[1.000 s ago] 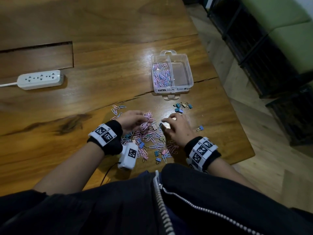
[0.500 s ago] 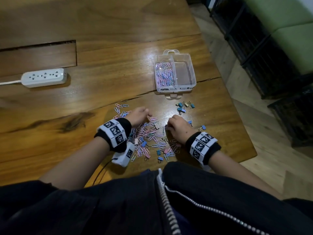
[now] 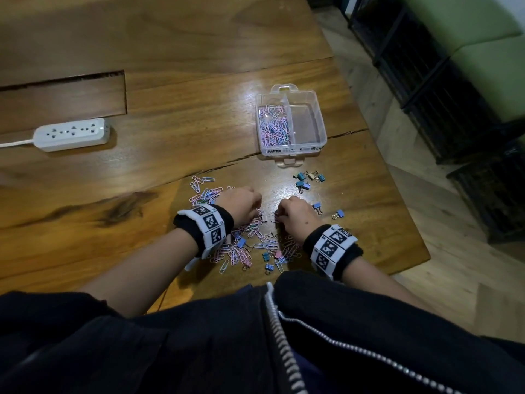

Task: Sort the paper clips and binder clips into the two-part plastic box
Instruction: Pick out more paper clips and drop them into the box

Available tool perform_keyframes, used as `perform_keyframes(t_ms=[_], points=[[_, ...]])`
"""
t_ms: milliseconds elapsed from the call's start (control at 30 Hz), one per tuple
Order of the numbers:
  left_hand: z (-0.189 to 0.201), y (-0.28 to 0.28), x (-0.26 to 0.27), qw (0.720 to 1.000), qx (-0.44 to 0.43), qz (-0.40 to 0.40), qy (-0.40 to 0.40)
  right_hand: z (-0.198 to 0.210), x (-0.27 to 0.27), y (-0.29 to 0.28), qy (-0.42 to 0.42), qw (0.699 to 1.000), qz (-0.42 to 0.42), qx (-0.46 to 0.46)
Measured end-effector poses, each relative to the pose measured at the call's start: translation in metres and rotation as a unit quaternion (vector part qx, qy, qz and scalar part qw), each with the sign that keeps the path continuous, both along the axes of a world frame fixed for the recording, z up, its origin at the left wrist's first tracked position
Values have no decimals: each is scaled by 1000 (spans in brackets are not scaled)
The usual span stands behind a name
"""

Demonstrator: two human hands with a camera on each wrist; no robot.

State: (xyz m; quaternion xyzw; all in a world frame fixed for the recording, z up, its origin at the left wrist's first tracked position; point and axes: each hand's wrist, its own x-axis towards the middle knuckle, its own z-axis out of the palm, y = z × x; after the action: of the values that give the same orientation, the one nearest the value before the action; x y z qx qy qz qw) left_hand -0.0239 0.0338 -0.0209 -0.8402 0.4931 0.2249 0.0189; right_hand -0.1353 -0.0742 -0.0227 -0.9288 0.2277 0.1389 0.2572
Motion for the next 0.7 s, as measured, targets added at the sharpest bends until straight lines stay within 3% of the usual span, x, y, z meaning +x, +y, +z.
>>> perform_keyframes(t_ms=[200, 333, 367, 400, 467, 533, 567, 600, 667, 700], points=[[-5, 2, -7, 999, 5, 27, 25, 3, -4, -2, 6, 994, 80, -78], [1, 3, -3, 974, -54, 122, 183, 2, -5, -8, 16, 994, 84, -74], [3, 5, -3, 950, -80, 165, 252, 2, -6, -10, 13, 995, 76, -65], [5, 8, -3, 908, -104, 217, 343, 1, -8, -13, 9, 997, 64, -49], [10, 14, -5, 780, -152, 298, 529, 0, -10, -18, -7, 1000, 25, -5], [14, 17, -7, 668, -199, 326, 638, 0, -12, -24, -34, 997, -42, 51], [15, 17, -8, 640, -214, 333, 659, 0, -13, -26, -53, 991, -81, 88], [16, 15, -9, 629, -220, 339, 664, 1, -14, -29, -69, 981, -122, 130], [15, 11, -11, 642, -208, 359, 645, 8, -18, -33, -99, 939, -211, 251], [15, 10, -11, 651, -195, 367, 635, 12, -20, -35, -111, 903, -252, 329]])
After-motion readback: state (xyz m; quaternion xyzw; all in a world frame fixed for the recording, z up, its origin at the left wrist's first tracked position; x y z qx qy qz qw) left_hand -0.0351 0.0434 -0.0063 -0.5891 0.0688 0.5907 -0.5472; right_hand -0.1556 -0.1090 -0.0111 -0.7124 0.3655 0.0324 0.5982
